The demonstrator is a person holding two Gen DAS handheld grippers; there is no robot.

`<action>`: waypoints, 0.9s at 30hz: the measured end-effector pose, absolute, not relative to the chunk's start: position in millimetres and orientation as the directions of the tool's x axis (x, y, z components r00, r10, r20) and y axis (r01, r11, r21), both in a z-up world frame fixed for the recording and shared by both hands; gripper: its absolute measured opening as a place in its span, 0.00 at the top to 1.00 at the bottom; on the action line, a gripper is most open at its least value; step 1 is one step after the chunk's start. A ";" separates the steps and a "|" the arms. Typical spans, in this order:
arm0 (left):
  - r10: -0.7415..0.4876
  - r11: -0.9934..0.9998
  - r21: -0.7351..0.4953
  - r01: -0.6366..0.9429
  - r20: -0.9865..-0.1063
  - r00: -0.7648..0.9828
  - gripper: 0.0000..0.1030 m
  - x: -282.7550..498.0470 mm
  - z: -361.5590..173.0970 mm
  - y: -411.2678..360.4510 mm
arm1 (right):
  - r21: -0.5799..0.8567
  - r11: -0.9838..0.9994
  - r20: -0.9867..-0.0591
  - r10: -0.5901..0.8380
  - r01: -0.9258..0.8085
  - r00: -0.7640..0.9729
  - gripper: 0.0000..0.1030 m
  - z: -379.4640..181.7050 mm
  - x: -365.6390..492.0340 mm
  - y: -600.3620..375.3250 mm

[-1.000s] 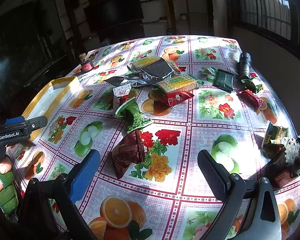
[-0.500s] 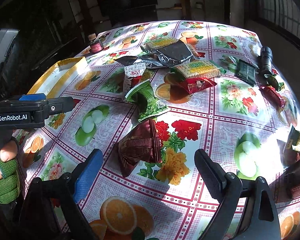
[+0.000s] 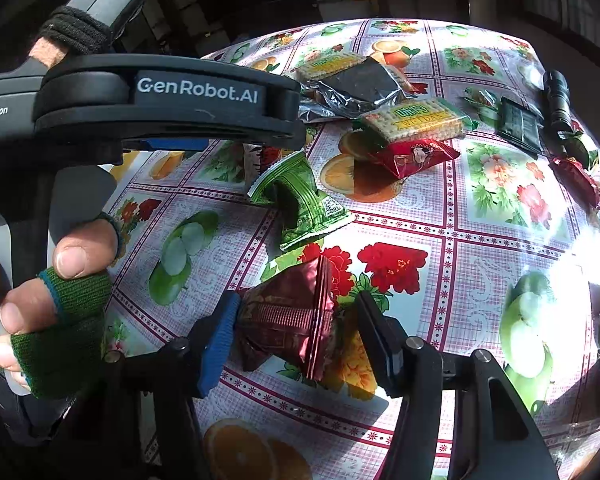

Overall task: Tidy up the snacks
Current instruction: 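Close the right tool on the maroon bag while the left tool grasps the red-white packet, then carry the maroon bag with the right tool while the left tool carries the packet to the tray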

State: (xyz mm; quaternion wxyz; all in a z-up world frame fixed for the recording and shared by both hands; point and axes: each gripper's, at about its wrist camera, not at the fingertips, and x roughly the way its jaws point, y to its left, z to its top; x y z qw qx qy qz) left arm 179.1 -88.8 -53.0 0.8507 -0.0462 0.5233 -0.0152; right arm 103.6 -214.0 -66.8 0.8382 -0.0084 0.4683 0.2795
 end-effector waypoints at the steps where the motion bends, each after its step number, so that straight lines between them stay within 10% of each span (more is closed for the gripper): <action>1: -0.078 0.994 -0.104 -0.034 -0.892 0.445 0.67 176.8 -56.8 -83.5 | 0.250 0.843 -0.789 0.463 -0.477 0.404 0.58 -67.1 104.2 -214.4; 27: 0.020 0.974 -0.104 -0.202 -0.846 0.532 0.72 65.9 -29.7 16.0 | 0.197 0.784 -0.760 0.502 -0.588 0.414 0.69 -45.9 82.8 -176.2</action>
